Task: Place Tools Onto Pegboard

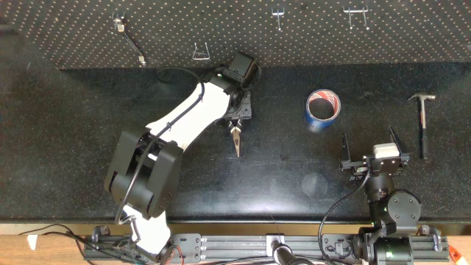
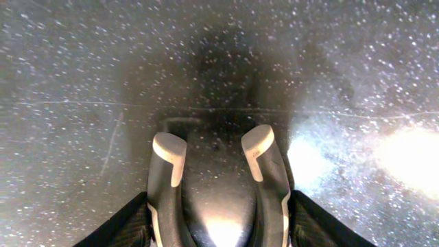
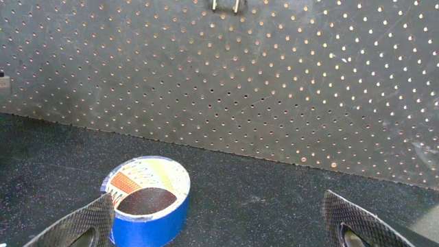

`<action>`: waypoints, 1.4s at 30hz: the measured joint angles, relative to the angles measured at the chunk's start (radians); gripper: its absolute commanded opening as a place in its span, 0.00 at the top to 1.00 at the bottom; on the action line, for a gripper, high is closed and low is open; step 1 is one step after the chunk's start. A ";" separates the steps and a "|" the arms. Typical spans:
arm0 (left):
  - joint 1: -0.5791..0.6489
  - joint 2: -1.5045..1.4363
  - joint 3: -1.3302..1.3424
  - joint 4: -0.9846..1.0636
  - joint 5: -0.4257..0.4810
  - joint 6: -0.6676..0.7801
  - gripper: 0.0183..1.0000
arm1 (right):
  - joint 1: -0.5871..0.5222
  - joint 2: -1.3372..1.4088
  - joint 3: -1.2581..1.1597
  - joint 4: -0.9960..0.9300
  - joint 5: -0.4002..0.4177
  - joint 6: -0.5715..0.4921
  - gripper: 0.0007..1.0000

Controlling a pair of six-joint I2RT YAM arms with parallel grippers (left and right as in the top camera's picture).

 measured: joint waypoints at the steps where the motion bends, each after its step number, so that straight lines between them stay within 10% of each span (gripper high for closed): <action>1: 0.000 -0.002 0.000 0.000 -0.012 0.000 0.99 | 0.000 0.000 0.000 0.000 0.000 0.000 0.02; 14: 0.002 -0.305 -0.185 0.096 -0.156 0.020 0.99 | 0.000 0.000 0.000 0.000 0.000 0.000 0.02; 24: 0.139 -0.685 -0.566 0.761 -0.182 0.249 0.99 | 0.000 0.000 0.000 0.000 0.000 0.000 0.02; 42: 0.194 -0.509 -0.583 1.458 -0.227 0.462 0.99 | 0.000 0.000 0.000 0.000 0.000 0.000 0.02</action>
